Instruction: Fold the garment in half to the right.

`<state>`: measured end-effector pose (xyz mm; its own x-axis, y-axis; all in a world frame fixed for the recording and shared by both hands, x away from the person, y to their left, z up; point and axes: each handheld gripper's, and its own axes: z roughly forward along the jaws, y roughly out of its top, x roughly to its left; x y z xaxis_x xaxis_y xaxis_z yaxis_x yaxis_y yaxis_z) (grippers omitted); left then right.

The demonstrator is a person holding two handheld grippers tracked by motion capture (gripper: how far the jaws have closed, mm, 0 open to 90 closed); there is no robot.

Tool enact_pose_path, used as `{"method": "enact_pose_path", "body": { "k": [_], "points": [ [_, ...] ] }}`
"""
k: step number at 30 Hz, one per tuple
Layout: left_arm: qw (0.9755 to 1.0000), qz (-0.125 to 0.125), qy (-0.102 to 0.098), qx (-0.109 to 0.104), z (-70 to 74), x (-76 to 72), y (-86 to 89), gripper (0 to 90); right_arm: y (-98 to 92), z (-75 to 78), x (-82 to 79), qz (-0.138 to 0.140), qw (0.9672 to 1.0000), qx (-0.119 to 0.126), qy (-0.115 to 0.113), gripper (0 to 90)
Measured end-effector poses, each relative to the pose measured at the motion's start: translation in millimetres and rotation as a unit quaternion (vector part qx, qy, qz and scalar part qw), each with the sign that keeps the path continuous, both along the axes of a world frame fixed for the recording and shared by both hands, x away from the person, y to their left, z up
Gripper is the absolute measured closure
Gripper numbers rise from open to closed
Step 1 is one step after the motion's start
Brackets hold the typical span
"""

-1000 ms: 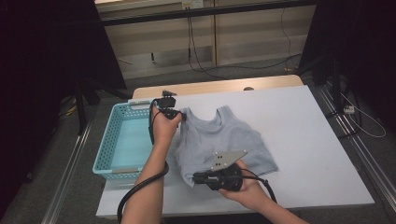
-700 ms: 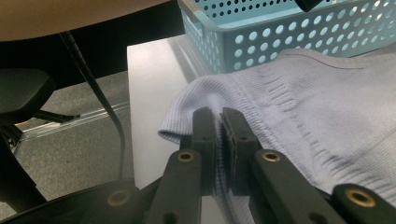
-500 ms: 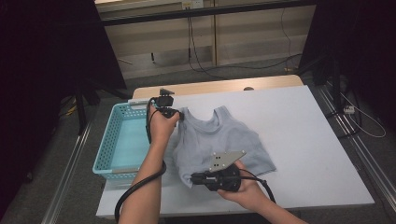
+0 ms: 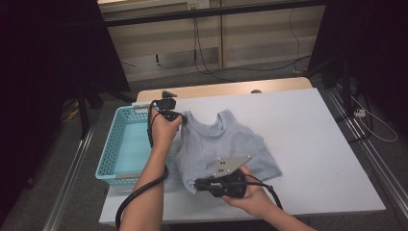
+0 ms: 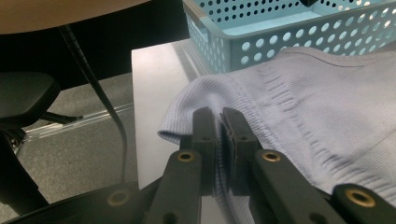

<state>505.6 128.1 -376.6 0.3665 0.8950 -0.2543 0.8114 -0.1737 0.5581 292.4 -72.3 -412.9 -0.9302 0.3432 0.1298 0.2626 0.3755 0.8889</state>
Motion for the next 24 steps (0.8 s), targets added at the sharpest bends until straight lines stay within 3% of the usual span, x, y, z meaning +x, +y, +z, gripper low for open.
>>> {"method": "enact_pose_path", "body": {
  "k": [24],
  "points": [
    [1.0000,0.005,0.001,0.007,1.6,-1.3,5.3,86.8,3.1,0.7,-0.4,0.004,1.0000,0.004,-0.004,85.3]
  ]
}}
